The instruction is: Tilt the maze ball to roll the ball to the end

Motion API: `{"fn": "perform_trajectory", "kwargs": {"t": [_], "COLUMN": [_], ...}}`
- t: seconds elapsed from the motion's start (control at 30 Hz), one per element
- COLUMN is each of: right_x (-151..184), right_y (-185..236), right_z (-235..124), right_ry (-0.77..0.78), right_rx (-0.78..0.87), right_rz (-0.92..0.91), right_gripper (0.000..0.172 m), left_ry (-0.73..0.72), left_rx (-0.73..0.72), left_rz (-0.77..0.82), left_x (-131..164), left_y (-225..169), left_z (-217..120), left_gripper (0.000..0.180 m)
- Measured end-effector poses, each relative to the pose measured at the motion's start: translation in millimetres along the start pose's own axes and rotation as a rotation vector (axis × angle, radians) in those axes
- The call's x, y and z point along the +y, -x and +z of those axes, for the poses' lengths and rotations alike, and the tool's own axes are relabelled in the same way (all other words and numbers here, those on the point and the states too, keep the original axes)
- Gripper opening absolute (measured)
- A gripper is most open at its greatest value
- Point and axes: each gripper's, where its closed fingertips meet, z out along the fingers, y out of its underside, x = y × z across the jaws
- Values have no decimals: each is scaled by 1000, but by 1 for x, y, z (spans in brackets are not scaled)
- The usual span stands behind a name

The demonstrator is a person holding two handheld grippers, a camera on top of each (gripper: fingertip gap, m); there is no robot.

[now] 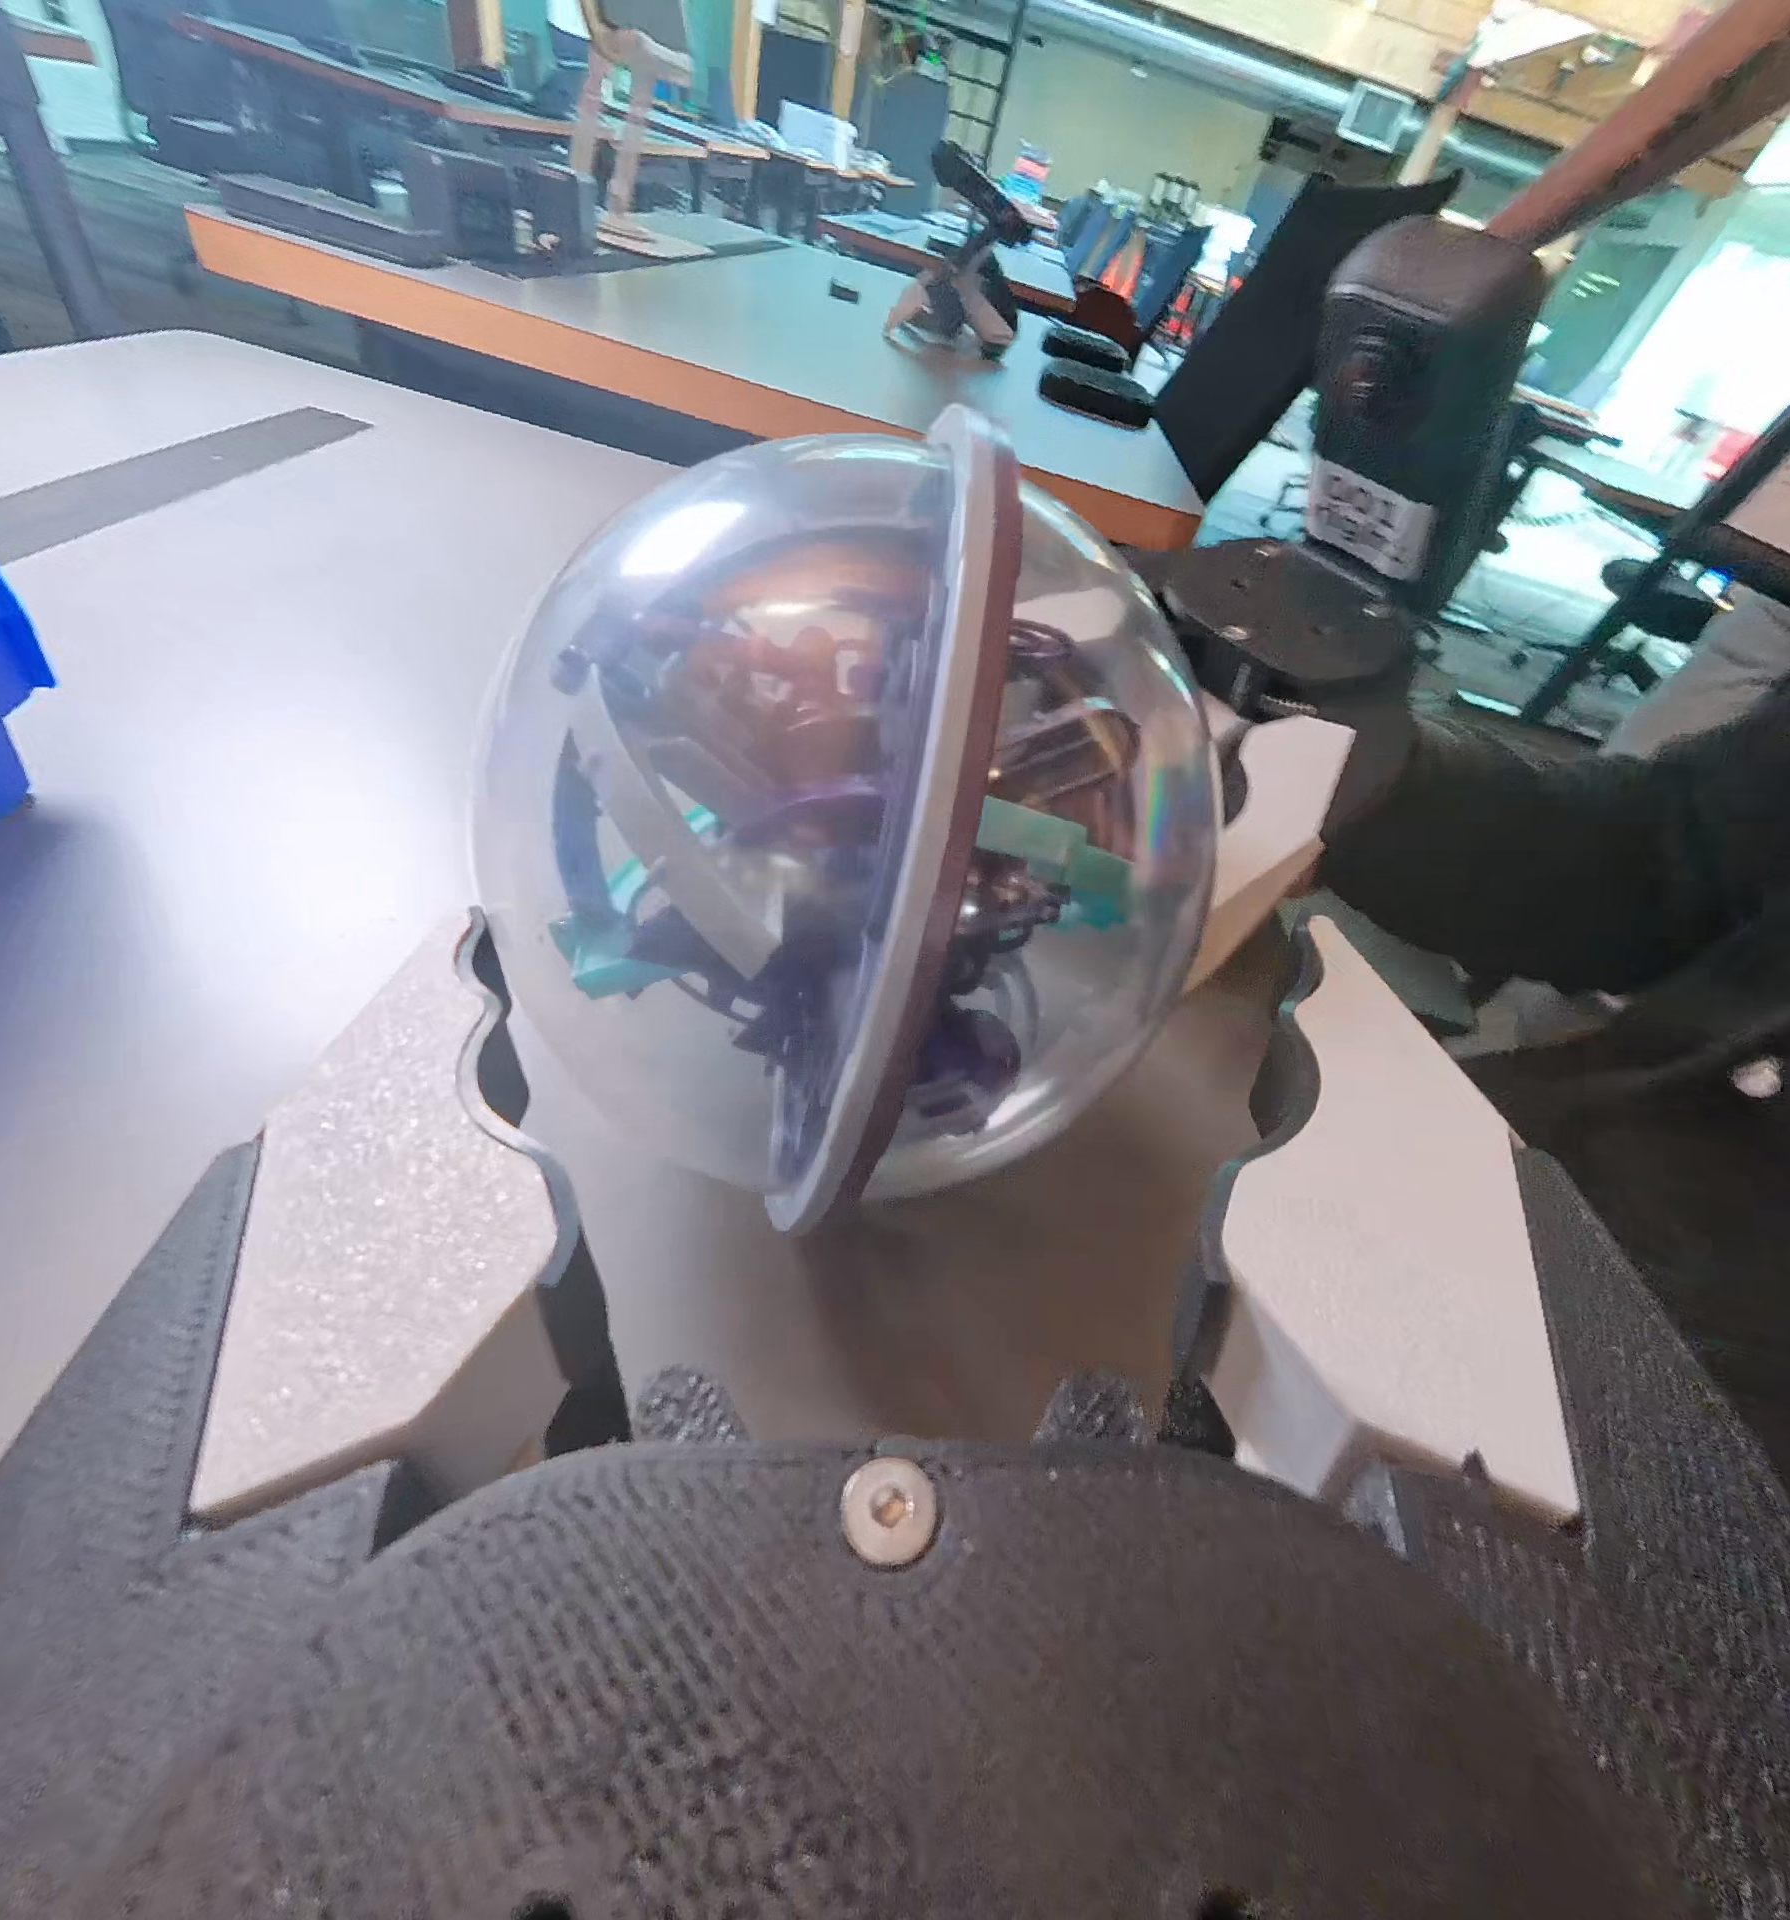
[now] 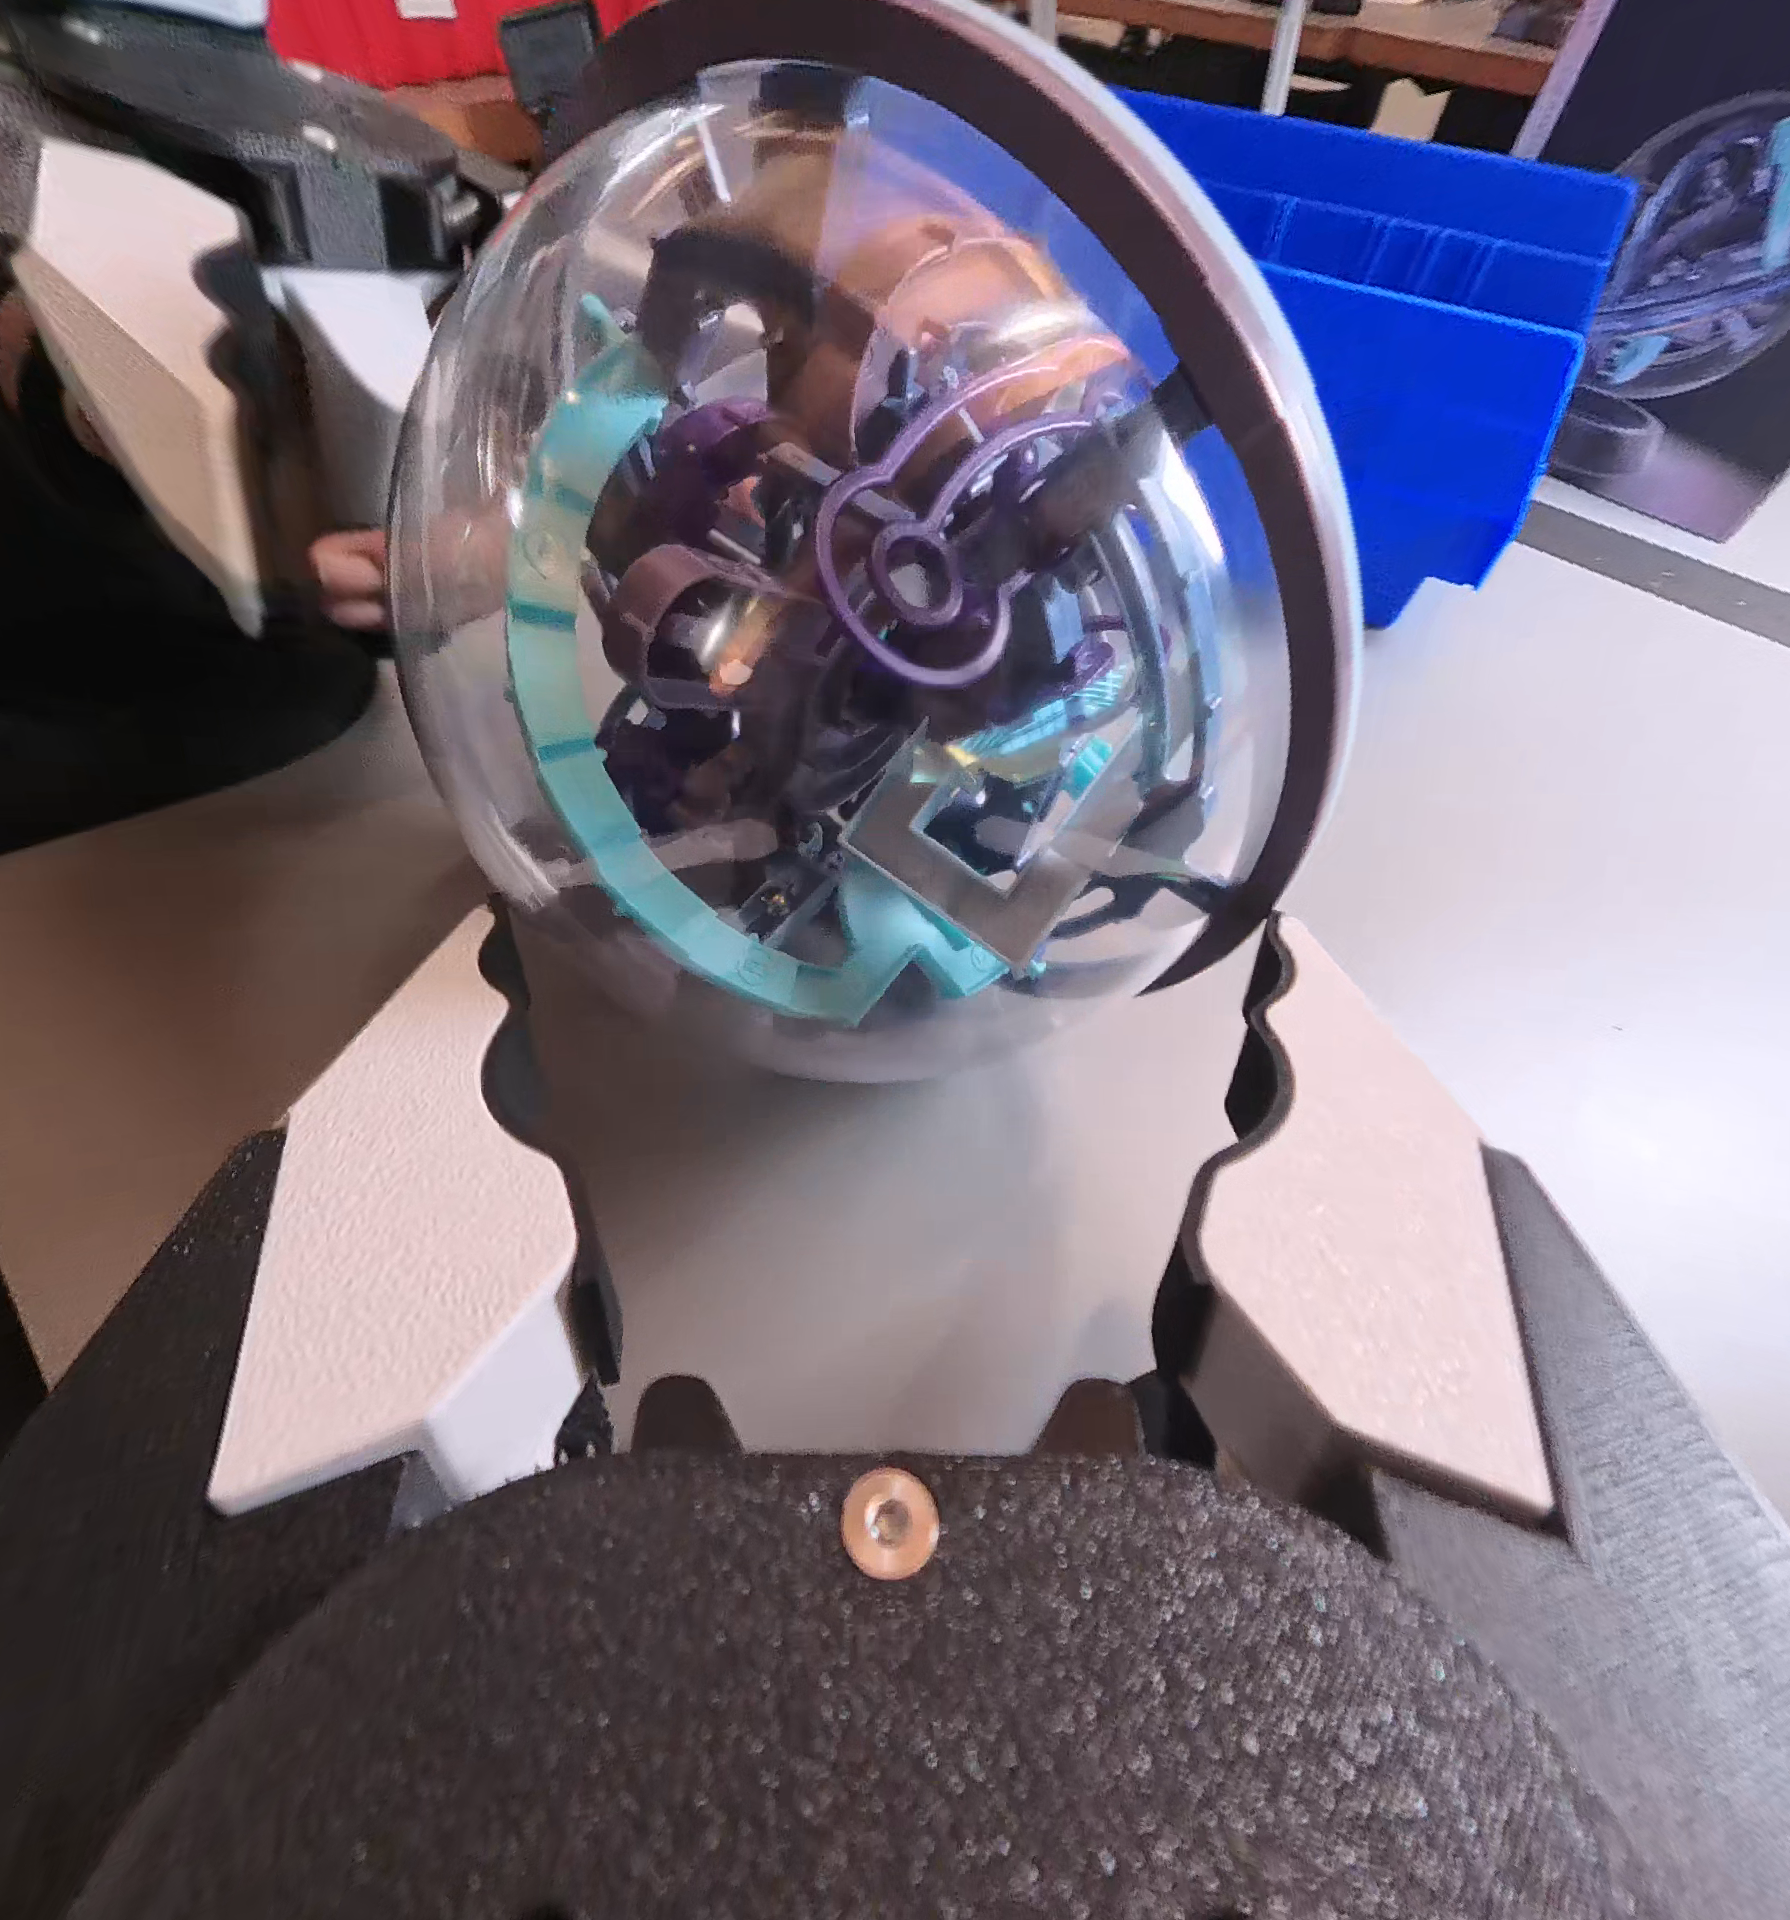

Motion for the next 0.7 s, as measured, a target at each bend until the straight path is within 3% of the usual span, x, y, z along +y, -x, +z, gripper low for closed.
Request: {"fn": "perform_trajectory", "kwargs": {"t": [0.2, 0.33, 0.43, 0.7], "right_x": [-2, 1, 1, 11], "right_y": [1, 2, -2, -2], "right_z": [1, 8, 8, 8], "right_ry": [21, 57, 68, 110], "right_rx": [-102, -152, -174, -266], "right_rz": [-31, -52, -85, -165], "right_gripper": [122, 117, 112, 116], "left_ry": [3, 169, 213, 157], "left_rx": [136, 294, 224, 68], "left_rz": [72, -33, 56, 118], "left_x": [-34, -11, 0, -2], "left_y": [10, 16, 20, 8], "left_z": [-18, -5, 1, 3], "left_gripper": [140, 153, 149, 144]}}
